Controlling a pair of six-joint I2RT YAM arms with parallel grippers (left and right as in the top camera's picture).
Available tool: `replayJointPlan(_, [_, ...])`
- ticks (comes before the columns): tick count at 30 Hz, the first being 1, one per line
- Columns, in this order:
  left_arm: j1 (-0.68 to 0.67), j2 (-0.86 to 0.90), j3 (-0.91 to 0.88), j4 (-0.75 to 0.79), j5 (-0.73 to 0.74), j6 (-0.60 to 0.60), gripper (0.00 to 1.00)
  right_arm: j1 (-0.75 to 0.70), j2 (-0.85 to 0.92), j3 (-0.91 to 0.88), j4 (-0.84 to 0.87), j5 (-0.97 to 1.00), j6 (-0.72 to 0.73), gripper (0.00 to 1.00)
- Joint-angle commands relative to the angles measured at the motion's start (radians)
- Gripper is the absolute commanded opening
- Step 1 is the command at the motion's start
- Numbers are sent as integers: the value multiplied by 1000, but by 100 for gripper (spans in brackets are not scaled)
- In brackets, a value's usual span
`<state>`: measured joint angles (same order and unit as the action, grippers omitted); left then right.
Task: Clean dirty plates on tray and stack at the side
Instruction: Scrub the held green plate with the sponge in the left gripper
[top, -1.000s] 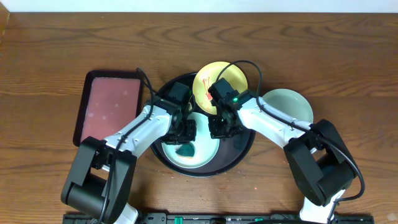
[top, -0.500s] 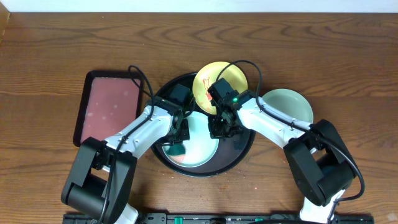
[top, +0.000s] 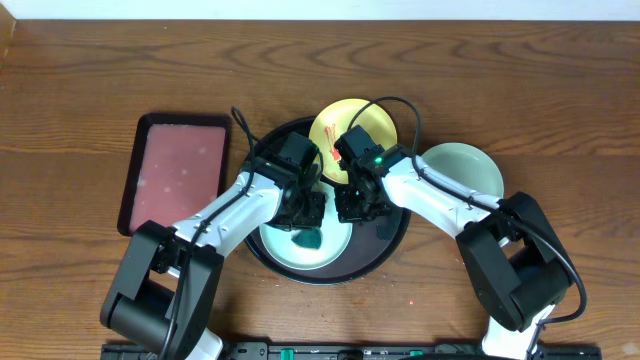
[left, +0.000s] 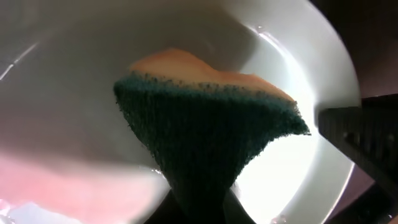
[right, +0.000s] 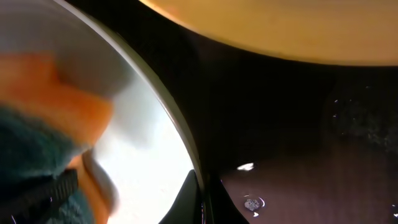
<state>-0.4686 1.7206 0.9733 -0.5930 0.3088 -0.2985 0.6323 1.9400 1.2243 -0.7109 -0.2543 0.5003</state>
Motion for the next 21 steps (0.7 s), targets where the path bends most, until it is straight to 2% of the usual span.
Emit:
replayJointPlan(1, [6, -1, -7, -23, -189, -81, 7, -3, 13, 13, 0, 10, 12, 1])
replayJointPlan(5, [6, -1, -7, -127, -486, -337, 7, -3, 13, 13, 0, 10, 11, 1])
replayJointPlan(7, [6, -1, -7, -156, -512, -370, 7, -3, 13, 13, 0, 10, 11, 1])
replayJointPlan(10, [4, -1, -7, -169, -459, -368, 8, -3, 13, 13, 0, 10, 12, 1])
replayJointPlan(12, [1, -1, -7, -172, -369, -319, 8, -3, 13, 13, 0, 10, 11, 1])
replayJointPlan(17, [-5, -1, -7, -164, -23, -49, 7, -3, 13, 13, 0, 6, 11, 1])
replayJointPlan(19, [-5, -1, -7, -153, 70, 18, 7, -3, 13, 13, -2, 2, 11, 1])
replayJointPlan(21, [-5, -1, -7, -135, 95, 36, 7, -3, 13, 13, -3, 2, 11, 1])
